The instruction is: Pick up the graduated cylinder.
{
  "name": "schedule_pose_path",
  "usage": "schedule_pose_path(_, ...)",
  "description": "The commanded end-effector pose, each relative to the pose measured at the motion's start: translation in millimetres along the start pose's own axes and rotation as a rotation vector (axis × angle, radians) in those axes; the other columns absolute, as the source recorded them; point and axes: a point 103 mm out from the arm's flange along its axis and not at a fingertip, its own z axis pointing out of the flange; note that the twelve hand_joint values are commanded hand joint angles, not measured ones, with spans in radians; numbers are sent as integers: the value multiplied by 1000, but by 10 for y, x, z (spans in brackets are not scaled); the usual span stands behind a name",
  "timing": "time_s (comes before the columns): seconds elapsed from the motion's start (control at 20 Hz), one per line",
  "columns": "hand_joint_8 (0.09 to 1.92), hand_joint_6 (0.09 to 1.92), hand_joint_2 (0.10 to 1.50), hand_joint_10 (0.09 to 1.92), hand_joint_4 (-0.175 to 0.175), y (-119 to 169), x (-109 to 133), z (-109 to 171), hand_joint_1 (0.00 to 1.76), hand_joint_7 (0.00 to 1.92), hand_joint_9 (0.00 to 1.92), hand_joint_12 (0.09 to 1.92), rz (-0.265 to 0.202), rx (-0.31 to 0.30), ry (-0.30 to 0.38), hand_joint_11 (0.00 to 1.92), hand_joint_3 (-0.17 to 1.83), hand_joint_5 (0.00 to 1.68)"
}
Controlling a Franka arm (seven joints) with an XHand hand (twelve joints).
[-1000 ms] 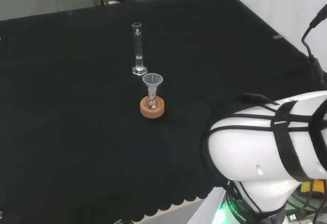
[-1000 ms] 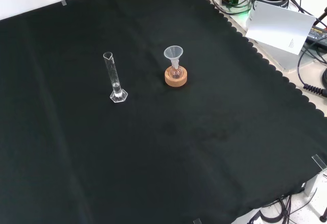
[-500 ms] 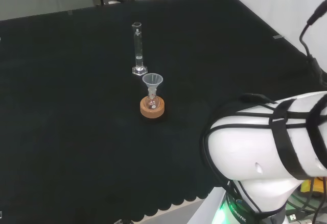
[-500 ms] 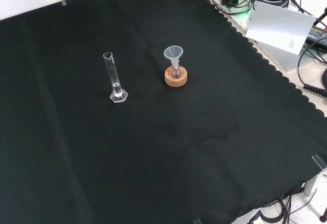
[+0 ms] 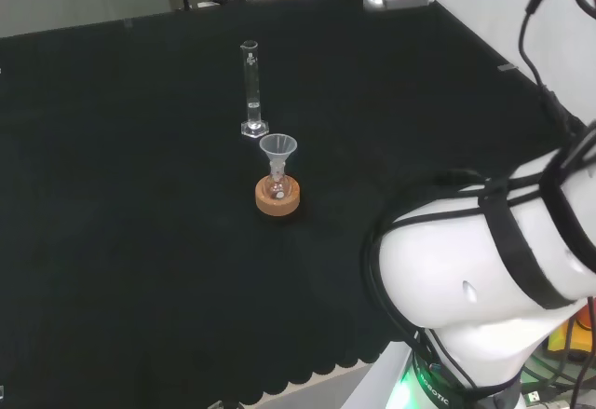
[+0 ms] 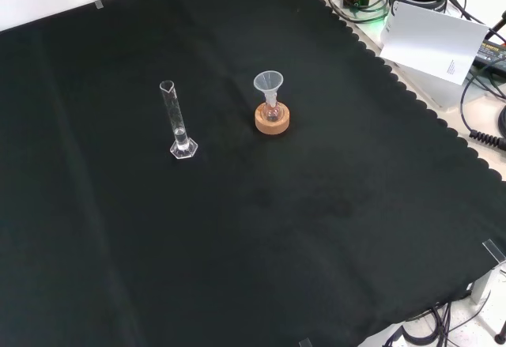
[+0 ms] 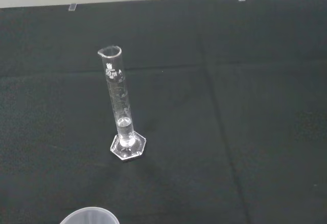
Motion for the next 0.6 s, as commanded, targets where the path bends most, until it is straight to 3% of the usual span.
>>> schedule_pose_path(0.05,473,87,1248,87,-44,834,-266,670,375,63,515,1384,-70,-9,110,113,-61,224)
schedule_pose_path(0.2,535,87,1229,153,-43,1072,-261,959,429,58,492,1382,-103,17,134,120,-86,235)
schedule_pose_path(0.4,589,87,1226,547,-42,1250,-227,1282,486,50,340,1383,-141,43,168,127,-150,246)
schedule_pose_path(0.6,611,87,1217,656,-43,1378,-157,1537,525,78,351,1373,-180,55,198,179,-174,253)
